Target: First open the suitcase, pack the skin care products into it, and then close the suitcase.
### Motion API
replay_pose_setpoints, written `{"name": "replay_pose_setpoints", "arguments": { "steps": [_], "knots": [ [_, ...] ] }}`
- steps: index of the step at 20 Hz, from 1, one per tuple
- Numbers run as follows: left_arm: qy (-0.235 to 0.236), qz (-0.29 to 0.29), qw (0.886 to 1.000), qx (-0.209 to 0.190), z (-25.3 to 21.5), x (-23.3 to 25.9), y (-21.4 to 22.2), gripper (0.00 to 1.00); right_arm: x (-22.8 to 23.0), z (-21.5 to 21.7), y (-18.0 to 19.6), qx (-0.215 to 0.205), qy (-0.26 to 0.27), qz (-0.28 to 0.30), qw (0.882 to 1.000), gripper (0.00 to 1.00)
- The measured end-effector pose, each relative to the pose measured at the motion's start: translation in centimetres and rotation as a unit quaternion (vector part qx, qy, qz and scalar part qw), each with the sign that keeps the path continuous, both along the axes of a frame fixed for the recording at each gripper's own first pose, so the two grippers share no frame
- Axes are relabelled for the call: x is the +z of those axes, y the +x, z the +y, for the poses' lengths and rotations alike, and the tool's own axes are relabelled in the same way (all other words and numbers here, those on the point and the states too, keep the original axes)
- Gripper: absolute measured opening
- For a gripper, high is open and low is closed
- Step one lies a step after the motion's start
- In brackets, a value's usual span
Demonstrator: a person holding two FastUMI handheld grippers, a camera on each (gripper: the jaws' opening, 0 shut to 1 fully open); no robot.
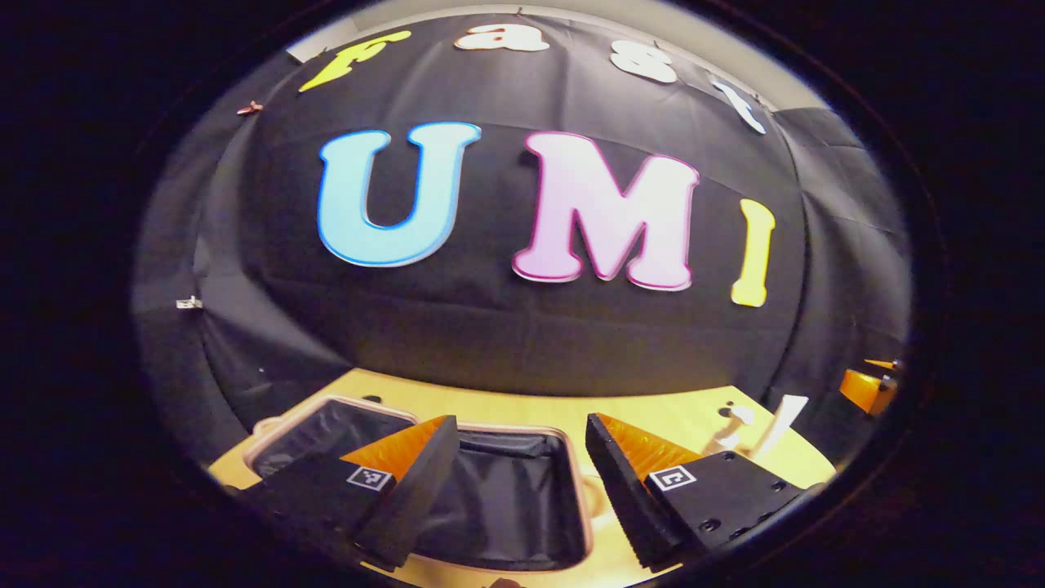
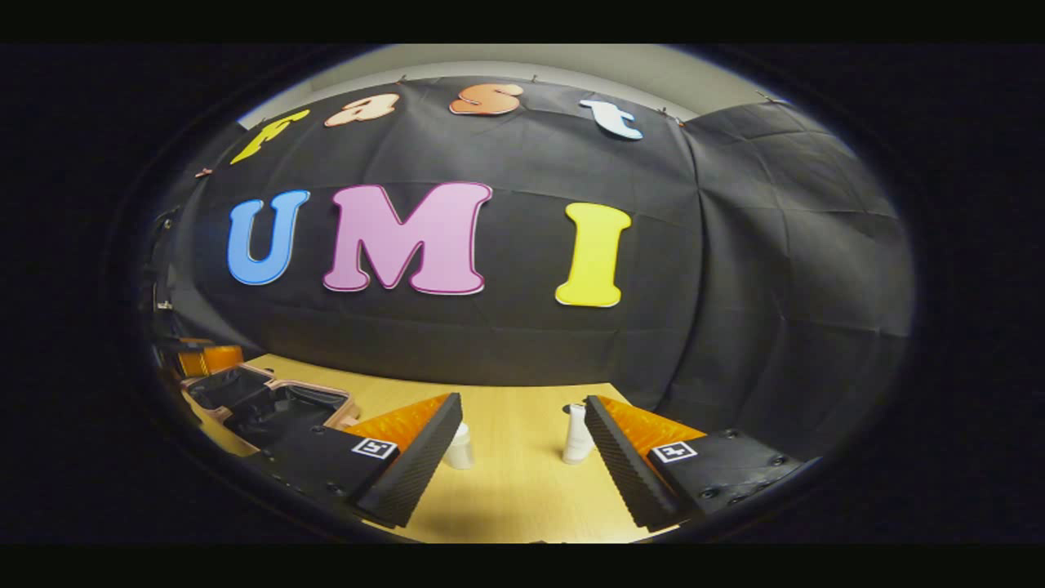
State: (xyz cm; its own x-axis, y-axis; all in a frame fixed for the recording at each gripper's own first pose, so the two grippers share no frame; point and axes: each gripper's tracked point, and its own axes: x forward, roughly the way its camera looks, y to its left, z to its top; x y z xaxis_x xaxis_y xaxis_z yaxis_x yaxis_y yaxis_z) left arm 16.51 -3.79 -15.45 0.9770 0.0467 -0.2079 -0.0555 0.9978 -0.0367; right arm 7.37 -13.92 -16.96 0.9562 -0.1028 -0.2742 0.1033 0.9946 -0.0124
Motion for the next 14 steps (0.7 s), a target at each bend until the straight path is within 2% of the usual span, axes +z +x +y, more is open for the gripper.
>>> {"name": "replay_pose_setpoints", "arguments": {
  "steps": [3,6,10,14],
  "knots": [
    [-0.003,0.031,0.997,-0.073,-8.3,-5.0,-0.4,0.98,-1.7,-2.5,0.0,-0.018,-0.01,0.017,1.0,0.96],
    [-0.005,0.05,0.991,-0.125,-14.3,-9.4,0.3,0.98,-2.9,-4.6,0.0,-0.029,-0.016,0.025,0.999,0.97],
    [-0.005,0.053,0.987,-0.152,-19.5,-12.3,4.6,0.99,-4.8,-6.6,-0.2,-0.041,-0.016,0.042,0.998,0.94],
    [0.023,0.064,0.983,-0.173,-22.7,-16.1,8.8,0.98,-6.9,-8.0,-0.3,-0.053,-0.014,0.065,0.996,0.97]
  ]
}}
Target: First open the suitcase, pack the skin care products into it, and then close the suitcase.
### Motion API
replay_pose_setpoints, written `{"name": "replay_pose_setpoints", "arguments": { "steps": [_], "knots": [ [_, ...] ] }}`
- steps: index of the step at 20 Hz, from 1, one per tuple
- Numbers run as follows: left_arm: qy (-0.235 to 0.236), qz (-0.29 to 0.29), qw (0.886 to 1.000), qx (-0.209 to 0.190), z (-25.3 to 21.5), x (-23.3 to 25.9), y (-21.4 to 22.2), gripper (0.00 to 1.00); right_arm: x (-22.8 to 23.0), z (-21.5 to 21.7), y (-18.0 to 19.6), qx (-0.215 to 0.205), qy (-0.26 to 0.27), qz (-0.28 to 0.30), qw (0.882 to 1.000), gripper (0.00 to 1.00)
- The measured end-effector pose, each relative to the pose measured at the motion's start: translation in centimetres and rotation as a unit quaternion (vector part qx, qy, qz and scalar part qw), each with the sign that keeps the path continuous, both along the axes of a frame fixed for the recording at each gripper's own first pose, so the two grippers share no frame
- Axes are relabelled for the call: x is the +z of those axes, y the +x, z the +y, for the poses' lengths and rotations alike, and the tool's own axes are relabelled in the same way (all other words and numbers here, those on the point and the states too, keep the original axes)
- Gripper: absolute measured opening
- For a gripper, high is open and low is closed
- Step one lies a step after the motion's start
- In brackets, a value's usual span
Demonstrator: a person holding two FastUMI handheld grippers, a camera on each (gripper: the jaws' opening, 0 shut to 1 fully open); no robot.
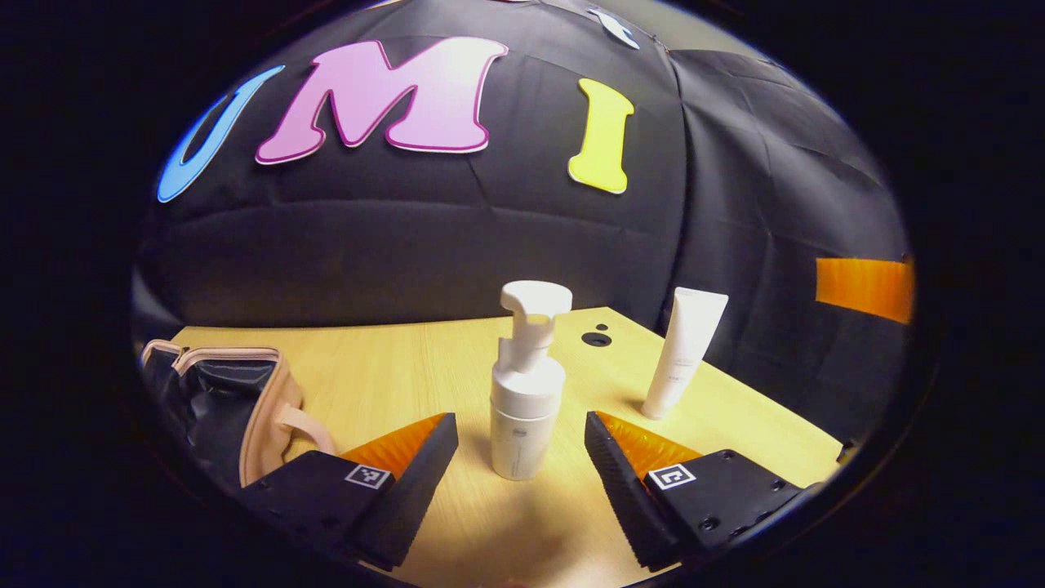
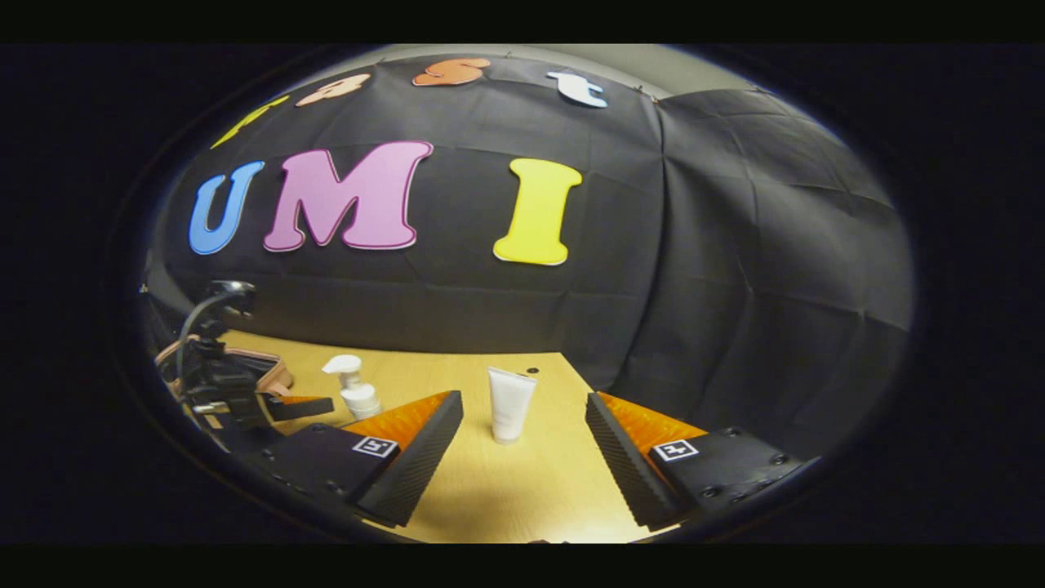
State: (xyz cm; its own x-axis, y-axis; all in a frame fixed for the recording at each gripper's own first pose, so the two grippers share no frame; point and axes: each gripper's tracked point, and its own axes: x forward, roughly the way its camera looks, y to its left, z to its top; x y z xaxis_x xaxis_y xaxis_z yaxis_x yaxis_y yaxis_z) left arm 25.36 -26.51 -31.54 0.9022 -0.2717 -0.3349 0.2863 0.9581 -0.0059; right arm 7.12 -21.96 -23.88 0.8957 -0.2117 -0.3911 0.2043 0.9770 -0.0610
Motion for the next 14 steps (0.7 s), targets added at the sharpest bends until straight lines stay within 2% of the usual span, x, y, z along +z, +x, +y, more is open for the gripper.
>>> {"name": "replay_pose_setpoints", "arguments": {
  "steps": [6,8,10,12,14],
  "knots": [
    [0.01,-0.008,1.0,0.001,-1.3,-1.4,4.8,0.97,-3.4,-0.4,0.6,-0.003,0.008,0.034,0.999,0.97],
    [0.012,-0.013,1.0,-0.006,-2.0,-1.5,5.8,0.92,-4.7,-0.2,1.2,-0.003,0.019,0.046,0.999,0.97],
    [0.016,-0.016,1.0,-0.003,-1.9,-1.4,6.4,0.83,-5.7,-0.1,1.6,-0.007,0.038,0.055,0.998,0.97],
    [0.008,-0.006,1.0,-0.014,-2.3,-1.7,6.9,0.65,-7.4,0.4,2.9,-0.006,0.051,0.066,0.997,0.97],
    [0.0,0.011,1.0,-0.02,-1.7,-1.5,5.7,0.64,-9.6,0.6,4.2,-0.003,0.046,0.081,0.996,0.97]
  ]
}}
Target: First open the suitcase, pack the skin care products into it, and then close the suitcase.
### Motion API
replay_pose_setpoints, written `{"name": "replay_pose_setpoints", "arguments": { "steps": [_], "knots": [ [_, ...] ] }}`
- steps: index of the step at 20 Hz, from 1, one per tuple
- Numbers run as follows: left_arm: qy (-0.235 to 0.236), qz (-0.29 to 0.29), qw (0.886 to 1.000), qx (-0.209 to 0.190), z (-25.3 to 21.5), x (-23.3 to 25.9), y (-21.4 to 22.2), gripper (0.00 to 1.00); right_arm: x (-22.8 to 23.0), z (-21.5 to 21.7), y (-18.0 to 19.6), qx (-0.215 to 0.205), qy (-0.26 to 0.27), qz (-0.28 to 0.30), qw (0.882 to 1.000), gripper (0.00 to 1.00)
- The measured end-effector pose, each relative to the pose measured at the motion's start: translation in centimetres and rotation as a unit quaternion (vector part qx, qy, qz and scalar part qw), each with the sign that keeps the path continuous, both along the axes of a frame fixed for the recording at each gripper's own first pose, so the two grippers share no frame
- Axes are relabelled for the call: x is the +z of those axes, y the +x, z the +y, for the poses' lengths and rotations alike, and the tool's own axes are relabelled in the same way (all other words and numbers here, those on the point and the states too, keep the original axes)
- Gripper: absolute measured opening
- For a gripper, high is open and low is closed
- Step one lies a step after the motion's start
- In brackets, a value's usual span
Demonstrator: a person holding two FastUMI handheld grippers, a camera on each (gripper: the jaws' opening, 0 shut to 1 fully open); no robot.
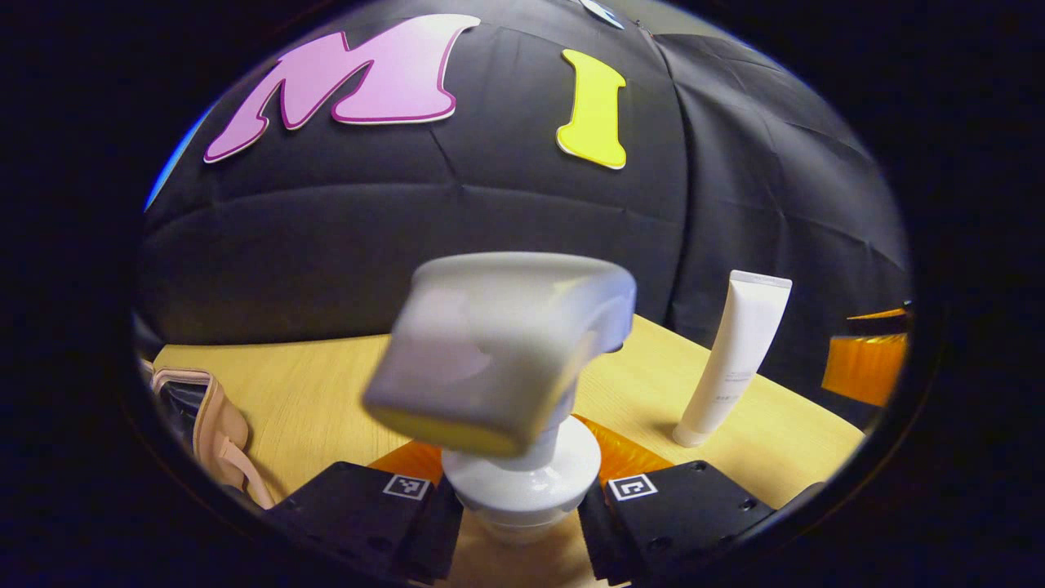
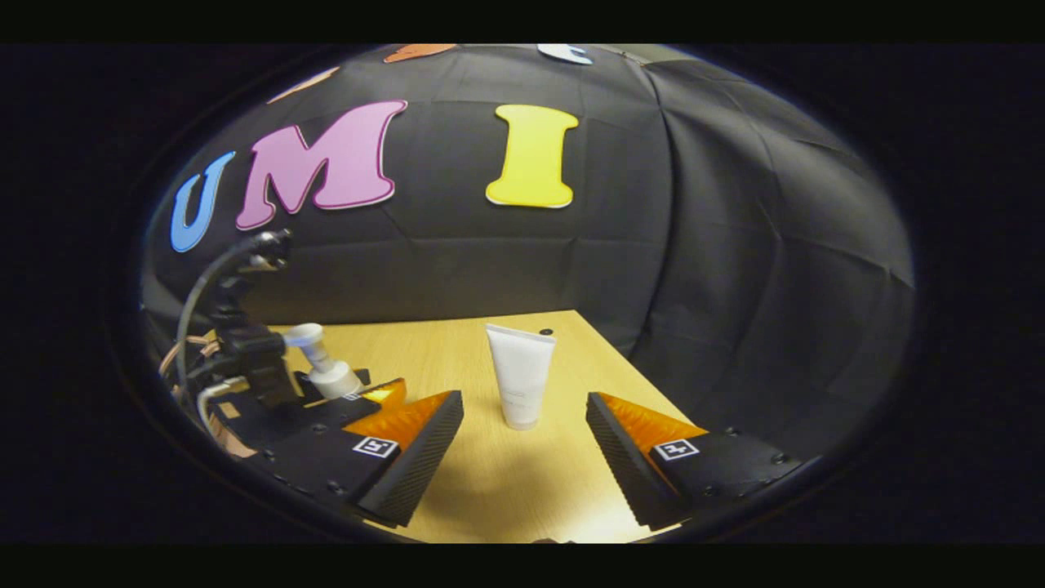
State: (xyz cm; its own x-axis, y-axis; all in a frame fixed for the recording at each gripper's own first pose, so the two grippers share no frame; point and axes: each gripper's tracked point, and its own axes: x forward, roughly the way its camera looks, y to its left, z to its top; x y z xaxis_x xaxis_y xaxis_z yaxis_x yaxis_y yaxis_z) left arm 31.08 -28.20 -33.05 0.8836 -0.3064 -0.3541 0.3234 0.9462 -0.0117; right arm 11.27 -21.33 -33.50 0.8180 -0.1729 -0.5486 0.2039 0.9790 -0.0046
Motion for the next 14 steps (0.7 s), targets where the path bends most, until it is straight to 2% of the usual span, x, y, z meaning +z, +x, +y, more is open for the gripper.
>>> {"name": "replay_pose_setpoints", "arguments": {
  "steps": [3,8,11,14],
  "knots": [
    [-0.017,0.0,1.0,0.012,2.2,1.9,-1.8,0.64,-2.3,-0.4,2.0,-0.007,-0.008,0.008,1.0,0.97],
    [-0.014,-0.022,1.0,0.013,6.1,6.2,-5.1,0.64,-7.0,-1.1,5.2,-0.031,-0.009,0.035,0.999,0.97],
    [-0.015,-0.022,0.999,0.029,8.4,7.2,-6.8,0.64,-9.3,-1.9,6.4,-0.052,-0.012,0.046,0.998,0.97],
    [-0.019,0.002,0.998,0.053,10.7,6.3,-8.3,0.64,-11.7,-2.8,7.0,-0.057,-0.015,0.063,0.996,0.97]
  ]
}}
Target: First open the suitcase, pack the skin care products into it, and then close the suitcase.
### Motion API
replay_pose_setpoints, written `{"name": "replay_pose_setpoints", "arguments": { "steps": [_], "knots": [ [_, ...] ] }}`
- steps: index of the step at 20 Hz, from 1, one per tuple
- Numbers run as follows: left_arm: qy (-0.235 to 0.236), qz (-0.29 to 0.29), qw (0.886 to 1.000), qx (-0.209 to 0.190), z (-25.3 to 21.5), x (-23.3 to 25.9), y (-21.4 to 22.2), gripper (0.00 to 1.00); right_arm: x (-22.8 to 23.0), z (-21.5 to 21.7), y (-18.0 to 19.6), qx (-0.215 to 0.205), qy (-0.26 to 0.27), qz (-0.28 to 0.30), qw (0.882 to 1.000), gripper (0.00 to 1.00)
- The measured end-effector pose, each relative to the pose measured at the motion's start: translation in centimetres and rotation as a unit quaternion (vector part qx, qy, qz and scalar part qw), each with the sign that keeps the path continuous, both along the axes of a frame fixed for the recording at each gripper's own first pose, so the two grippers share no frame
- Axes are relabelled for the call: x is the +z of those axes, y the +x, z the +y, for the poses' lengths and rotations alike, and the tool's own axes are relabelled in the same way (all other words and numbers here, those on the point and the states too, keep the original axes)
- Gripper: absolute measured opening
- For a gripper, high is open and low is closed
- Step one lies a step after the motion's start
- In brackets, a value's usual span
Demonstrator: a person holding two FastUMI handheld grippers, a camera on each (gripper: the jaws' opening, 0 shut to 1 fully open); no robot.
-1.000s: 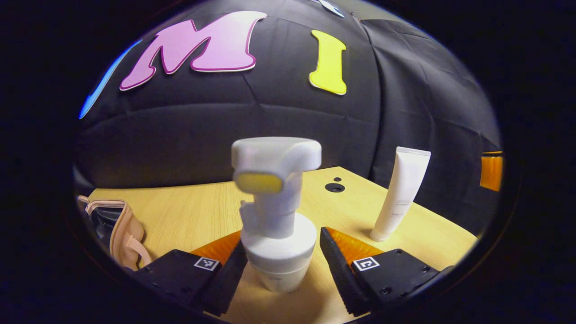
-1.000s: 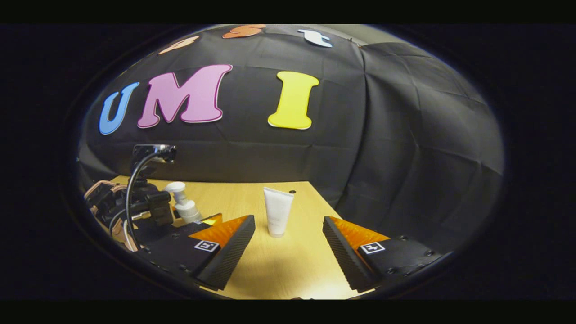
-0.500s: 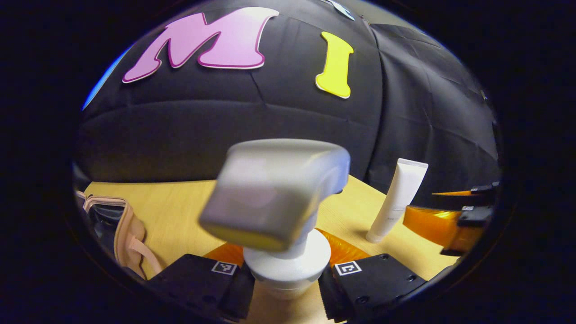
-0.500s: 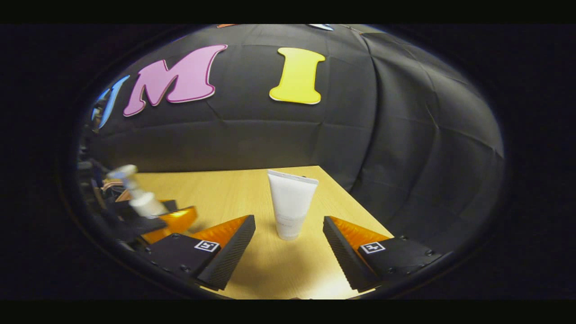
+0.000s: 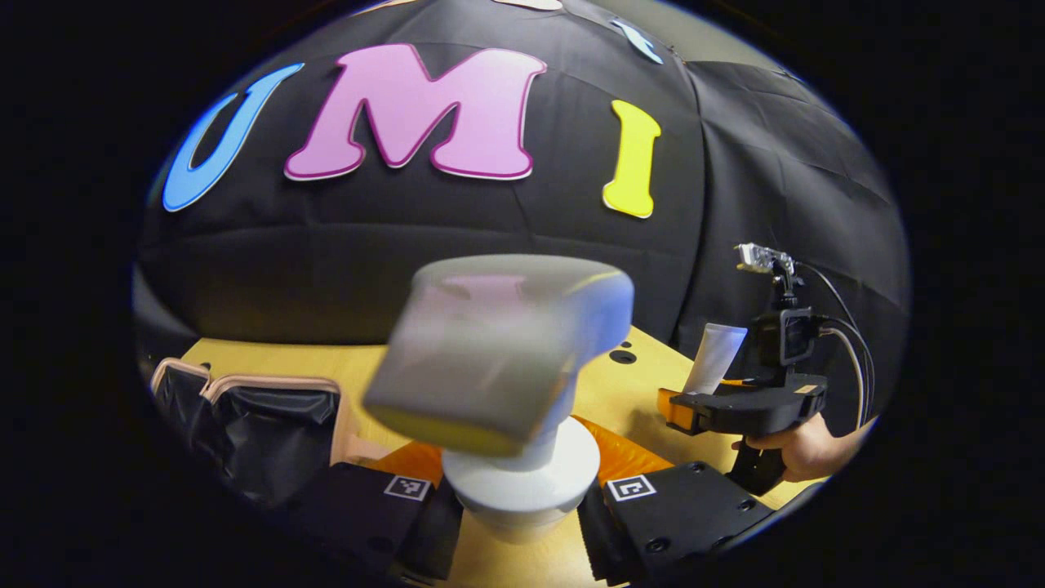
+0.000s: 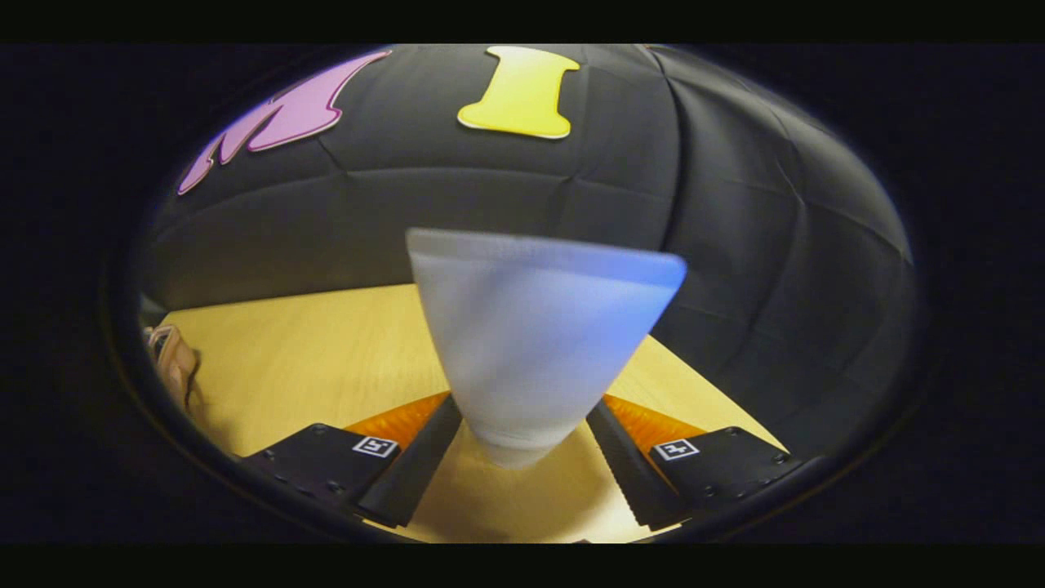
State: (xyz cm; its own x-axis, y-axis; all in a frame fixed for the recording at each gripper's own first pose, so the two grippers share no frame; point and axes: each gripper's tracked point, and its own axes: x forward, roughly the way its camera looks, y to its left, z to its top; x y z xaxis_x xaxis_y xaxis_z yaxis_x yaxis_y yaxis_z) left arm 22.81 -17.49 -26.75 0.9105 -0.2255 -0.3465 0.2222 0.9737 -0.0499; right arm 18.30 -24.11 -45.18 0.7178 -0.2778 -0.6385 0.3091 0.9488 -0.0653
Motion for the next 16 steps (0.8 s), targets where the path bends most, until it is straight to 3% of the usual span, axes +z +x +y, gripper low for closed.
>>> {"name": "replay_pose_setpoints", "arguments": {
  "steps": [2,4,6,8,12,16],
  "knots": [
    [-0.001,0.009,1.0,0.015,1.2,-0.4,-0.8,0.64,-0.5,-0.5,0.0,-0.005,0.001,0.002,1.0,0.95],
    [-0.001,0.009,1.0,0.024,2.2,-0.5,-1.1,0.64,-0.5,-0.7,0.0,-0.012,-0.002,0.0,1.0,0.71],
    [-0.002,0.011,0.999,0.034,3.2,-0.3,-1.7,0.64,-0.4,-0.4,0.2,-0.003,0.003,-0.002,1.0,0.58],
    [-0.005,0.011,0.999,0.042,4.4,0.1,-2.6,0.64,0.3,0.5,-0.2,0.02,-0.005,0.003,1.0,0.51],
    [-0.006,0.006,0.998,0.065,8.0,2.3,-4.9,0.64,5.9,5.2,-0.9,0.094,-0.019,-0.034,0.995,0.47],
    [-0.012,0.009,0.996,0.091,13.3,5.6,-8.8,0.64,13.5,11.4,-2.6,0.142,-0.008,-0.075,0.987,0.47]
  ]
}}
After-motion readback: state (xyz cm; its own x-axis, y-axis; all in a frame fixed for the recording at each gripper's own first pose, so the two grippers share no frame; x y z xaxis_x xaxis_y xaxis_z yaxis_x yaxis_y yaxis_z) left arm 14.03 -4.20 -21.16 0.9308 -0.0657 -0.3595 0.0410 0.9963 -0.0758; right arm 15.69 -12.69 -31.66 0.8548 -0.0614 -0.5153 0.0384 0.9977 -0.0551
